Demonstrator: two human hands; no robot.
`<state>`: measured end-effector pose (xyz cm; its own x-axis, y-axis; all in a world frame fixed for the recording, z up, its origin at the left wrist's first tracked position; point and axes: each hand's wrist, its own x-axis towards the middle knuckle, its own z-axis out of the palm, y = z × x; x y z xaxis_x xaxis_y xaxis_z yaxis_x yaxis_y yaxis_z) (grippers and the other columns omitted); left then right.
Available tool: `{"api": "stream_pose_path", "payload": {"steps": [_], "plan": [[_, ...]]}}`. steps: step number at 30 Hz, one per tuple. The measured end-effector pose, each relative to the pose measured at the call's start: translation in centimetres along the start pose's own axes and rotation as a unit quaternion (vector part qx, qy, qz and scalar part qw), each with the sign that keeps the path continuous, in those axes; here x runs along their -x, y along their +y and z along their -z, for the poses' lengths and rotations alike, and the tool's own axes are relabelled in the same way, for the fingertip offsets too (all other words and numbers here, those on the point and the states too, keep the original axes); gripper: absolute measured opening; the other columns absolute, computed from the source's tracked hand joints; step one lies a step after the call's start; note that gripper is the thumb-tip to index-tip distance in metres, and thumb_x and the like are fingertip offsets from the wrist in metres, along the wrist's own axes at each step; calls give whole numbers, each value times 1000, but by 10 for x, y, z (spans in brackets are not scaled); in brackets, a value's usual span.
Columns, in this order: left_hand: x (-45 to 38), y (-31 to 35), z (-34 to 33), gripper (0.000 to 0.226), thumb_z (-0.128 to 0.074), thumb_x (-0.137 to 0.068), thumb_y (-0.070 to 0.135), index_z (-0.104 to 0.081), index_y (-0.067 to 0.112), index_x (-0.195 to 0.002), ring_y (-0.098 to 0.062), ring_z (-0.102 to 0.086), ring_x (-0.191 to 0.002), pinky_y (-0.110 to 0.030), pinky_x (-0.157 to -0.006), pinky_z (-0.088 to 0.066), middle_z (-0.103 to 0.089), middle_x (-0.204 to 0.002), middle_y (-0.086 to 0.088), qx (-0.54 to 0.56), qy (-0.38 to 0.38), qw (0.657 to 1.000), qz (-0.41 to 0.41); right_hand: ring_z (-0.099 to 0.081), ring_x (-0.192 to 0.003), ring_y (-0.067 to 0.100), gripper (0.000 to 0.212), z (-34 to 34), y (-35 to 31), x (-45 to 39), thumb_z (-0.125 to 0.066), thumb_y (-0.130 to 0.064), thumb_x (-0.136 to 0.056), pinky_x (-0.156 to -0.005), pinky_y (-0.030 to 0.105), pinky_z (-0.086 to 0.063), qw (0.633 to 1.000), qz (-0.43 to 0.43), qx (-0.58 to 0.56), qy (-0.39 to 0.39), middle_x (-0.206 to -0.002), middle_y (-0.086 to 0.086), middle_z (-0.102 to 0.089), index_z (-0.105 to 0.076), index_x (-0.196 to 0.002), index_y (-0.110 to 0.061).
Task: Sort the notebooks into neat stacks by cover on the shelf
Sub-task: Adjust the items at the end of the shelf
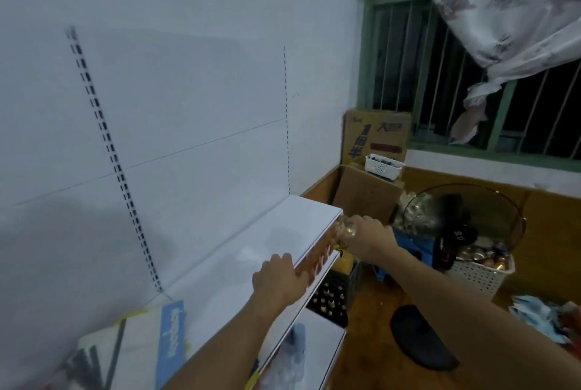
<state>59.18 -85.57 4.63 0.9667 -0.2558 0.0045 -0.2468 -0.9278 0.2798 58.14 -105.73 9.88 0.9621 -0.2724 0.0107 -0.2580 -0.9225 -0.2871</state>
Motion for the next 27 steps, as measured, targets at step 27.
{"api": "stream_pose_path", "payload": {"steps": [27], "plan": [[81,-202,-12,57,-49,-90,43,-40,13,-138,-28,-49,-125,-37,-100,-43,-47,-139,-11,36,95,849,518,-45,-126,25,51,-190,-256,-47,-42,-48,-95,-104,38,-35,865,447,-60,-221,-137,7,-48,-44,-136,-18]]}}
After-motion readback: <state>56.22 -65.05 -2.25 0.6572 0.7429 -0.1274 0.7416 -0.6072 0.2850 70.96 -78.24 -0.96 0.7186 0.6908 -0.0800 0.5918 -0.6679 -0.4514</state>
